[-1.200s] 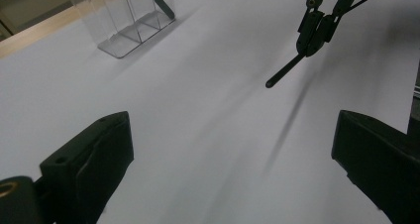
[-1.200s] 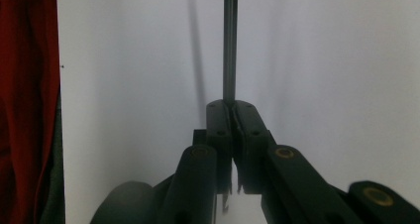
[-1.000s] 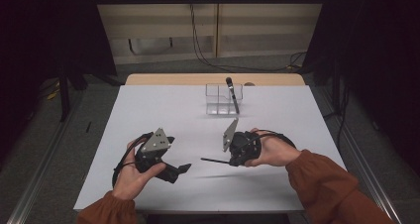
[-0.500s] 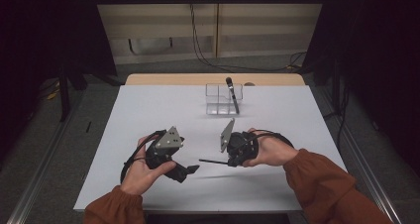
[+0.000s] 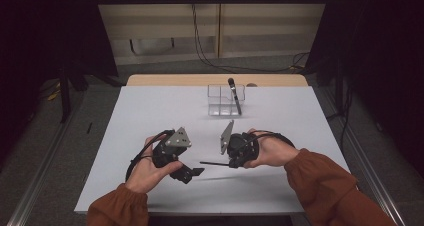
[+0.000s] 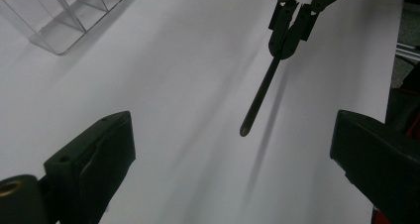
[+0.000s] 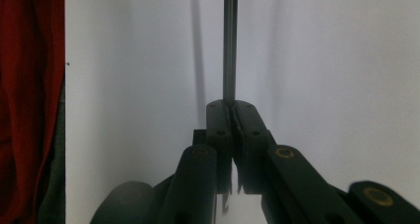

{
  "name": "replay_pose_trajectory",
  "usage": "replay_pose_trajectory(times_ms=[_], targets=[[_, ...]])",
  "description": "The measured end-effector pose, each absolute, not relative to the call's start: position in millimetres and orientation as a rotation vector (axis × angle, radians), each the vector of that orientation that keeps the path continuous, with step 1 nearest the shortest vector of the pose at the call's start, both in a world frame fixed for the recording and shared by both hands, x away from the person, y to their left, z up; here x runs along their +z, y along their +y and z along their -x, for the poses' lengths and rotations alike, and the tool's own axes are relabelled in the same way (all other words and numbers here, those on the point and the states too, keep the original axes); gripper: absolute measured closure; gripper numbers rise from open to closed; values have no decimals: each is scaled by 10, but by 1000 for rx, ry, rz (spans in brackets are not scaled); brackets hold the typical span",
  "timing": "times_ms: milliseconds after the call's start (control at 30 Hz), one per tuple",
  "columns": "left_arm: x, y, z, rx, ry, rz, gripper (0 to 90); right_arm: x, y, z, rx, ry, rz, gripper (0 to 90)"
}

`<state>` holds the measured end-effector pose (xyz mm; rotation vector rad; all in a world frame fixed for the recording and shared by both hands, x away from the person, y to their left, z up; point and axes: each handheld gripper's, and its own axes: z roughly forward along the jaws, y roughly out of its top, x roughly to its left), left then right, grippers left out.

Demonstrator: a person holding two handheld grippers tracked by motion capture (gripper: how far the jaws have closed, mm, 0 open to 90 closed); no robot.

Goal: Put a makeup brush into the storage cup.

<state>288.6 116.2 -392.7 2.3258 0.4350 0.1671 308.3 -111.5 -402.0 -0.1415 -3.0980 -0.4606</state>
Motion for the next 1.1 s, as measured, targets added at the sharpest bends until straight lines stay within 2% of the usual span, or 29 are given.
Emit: replay_pose_trajectory(times_ms=[700,900,1067,1100], targets=[[-3993,1034,-2949,45,350,-2484,57,-4036,-1048,-3098,-403,-3104,97,872],[-4034,971,-2946,81,343,-2538,65,-4042,-1022,-3094,-387,-3103,74,872],[-4030,951,-2975,60,341,-2553,104,-4038,-1010,-3095,-382,-3100,70,872],[-4029,949,-2975,49,334,-2550,141,-4040,-1008,-3095,-381,-3103,72,872]])
